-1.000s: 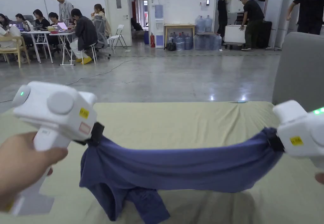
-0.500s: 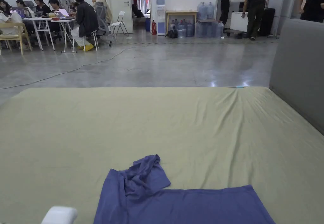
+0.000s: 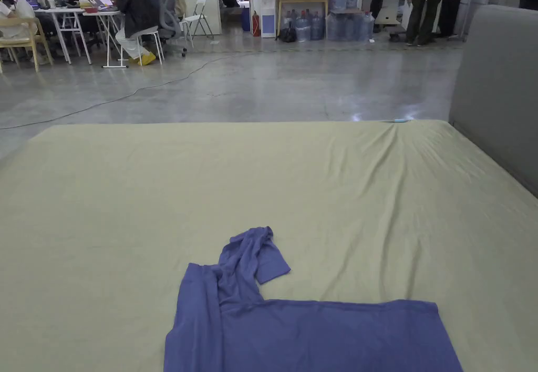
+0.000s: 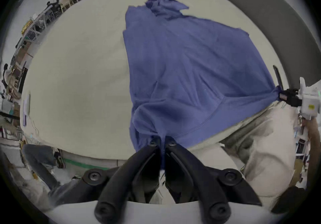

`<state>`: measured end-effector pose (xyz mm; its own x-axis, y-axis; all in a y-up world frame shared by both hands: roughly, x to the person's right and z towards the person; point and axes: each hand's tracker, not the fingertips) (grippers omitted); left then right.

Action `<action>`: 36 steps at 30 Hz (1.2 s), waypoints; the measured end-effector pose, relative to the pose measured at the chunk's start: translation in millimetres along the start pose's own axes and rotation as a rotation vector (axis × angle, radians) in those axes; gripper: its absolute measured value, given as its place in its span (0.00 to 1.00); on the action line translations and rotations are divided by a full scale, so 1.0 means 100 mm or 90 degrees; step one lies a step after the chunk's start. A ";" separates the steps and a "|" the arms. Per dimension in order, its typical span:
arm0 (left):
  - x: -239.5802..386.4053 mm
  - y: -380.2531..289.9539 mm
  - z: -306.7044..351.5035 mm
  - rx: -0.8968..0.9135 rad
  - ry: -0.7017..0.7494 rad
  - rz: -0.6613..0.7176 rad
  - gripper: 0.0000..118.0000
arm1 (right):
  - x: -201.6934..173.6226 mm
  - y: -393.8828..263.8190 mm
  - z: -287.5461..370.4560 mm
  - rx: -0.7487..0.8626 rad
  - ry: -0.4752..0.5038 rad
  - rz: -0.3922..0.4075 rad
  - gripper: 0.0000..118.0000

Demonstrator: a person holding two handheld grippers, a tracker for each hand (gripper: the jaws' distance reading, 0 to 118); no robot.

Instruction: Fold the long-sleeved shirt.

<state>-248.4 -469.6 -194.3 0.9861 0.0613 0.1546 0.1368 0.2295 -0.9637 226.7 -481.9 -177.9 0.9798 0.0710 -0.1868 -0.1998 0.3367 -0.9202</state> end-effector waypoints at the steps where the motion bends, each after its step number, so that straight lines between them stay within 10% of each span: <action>1: 0.03 -0.03 -0.07 -0.011 0.005 -0.005 0.00 | -0.01 -0.01 -0.05 -0.014 0.002 -0.004 0.00; 8: -0.01 -0.03 -0.15 -0.005 -0.002 0.023 0.00 | 0.02 0.10 -0.05 -0.022 -0.022 -0.008 0.08; 9: -0.02 -0.03 -0.03 0.063 0.000 0.051 0.11 | 0.02 0.13 0.02 -0.043 -0.062 -0.004 0.26; 11: -0.04 -0.05 0.24 0.157 -0.005 0.049 0.87 | 0.05 0.16 0.33 -0.004 -0.075 0.008 0.64; 12: -0.03 -0.05 0.33 0.152 -0.019 0.046 1.00 | 0.07 0.17 0.51 0.044 -0.068 0.003 0.65; 18: 0.17 -0.07 0.37 0.100 -0.081 0.057 0.89 | 0.04 0.25 1.04 0.107 -0.003 -0.117 0.63; 19: 0.22 -0.07 0.31 0.072 -0.091 0.056 0.58 | -0.01 0.25 1.03 0.110 0.034 -0.135 0.55; 20: 0.26 -0.04 0.26 0.082 -0.082 0.060 0.00 | -0.09 0.27 1.00 0.109 0.060 -0.133 0.18; 21: 0.32 0.00 0.23 0.081 -0.071 0.056 0.00 | -0.17 0.29 0.96 0.114 0.077 -0.126 0.00; 35: -0.31 3.69 -0.16 0.238 -0.060 0.232 0.00 | -0.73 0.93 0.61 0.107 0.234 -0.066 0.00; 36: -0.33 3.85 -0.25 0.227 -0.064 0.243 0.14 | -0.75 0.92 0.57 0.106 0.237 -0.064 0.00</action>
<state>-226.3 -407.8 -575.9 0.9428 0.2945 -0.1561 -0.2887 0.4874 -0.8241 135.0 -402.4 -228.9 0.9223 -0.3042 -0.2383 -0.0707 0.4733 -0.8780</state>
